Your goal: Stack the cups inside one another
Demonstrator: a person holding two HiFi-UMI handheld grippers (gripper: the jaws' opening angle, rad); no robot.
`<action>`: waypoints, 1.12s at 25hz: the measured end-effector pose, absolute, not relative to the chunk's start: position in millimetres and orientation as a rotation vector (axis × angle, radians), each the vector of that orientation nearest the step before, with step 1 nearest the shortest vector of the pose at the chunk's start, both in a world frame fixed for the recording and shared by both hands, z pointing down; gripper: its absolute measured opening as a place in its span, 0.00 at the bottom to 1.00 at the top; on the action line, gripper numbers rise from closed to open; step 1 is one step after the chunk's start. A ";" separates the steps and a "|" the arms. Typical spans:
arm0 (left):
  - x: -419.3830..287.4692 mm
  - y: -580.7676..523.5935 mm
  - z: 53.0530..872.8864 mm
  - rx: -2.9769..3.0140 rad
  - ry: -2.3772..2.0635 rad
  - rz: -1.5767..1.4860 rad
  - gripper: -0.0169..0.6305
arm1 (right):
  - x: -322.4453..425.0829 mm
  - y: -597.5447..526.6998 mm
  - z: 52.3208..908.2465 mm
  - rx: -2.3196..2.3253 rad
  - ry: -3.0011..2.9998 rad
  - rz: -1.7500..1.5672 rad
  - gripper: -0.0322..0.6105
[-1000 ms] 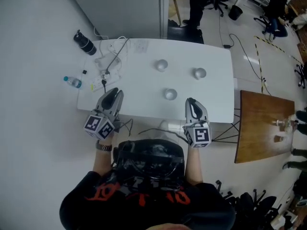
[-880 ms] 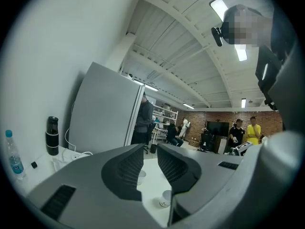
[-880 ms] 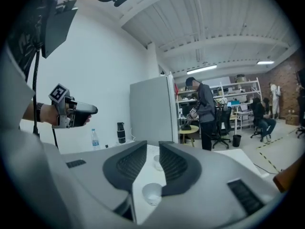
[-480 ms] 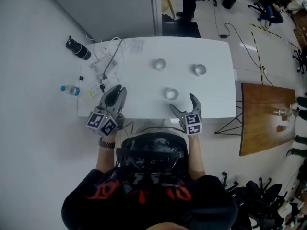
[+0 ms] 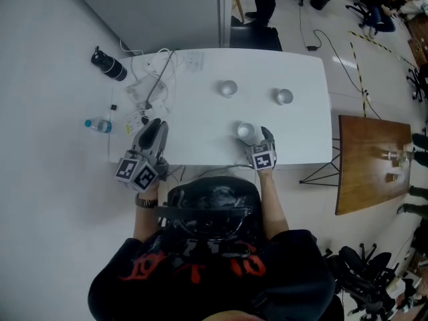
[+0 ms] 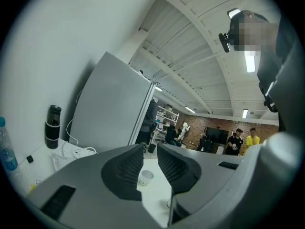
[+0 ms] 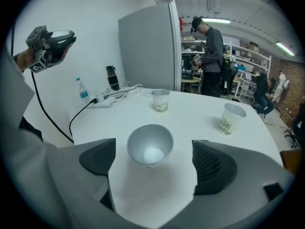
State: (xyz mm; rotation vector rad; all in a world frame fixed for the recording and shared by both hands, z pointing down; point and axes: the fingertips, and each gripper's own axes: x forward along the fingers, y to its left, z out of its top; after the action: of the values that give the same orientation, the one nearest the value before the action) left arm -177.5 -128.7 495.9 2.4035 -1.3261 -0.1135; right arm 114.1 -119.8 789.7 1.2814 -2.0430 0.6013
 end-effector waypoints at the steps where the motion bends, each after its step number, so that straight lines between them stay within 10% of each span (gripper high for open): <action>1: -178.7 -129.3 496.8 2.402 -1.327 -0.115 0.15 | 110.9 -122.0 791.4 1.269 -2.045 0.599 0.84; 10: -181.6 -139.0 503.7 2.390 -1.323 -0.100 0.15 | 98.7 -126.8 794.6 1.232 -2.017 0.545 0.62; 28: -152.8 -154.1 507.2 2.438 -1.185 -0.080 0.15 | 174.5 -98.0 732.7 1.563 -2.029 0.538 0.61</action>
State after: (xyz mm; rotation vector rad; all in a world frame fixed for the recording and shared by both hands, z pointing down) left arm -152.8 -154.1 507.2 2.4377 -1.1847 -0.0799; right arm 174.5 -98.0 732.7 1.5630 -2.0286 0.5375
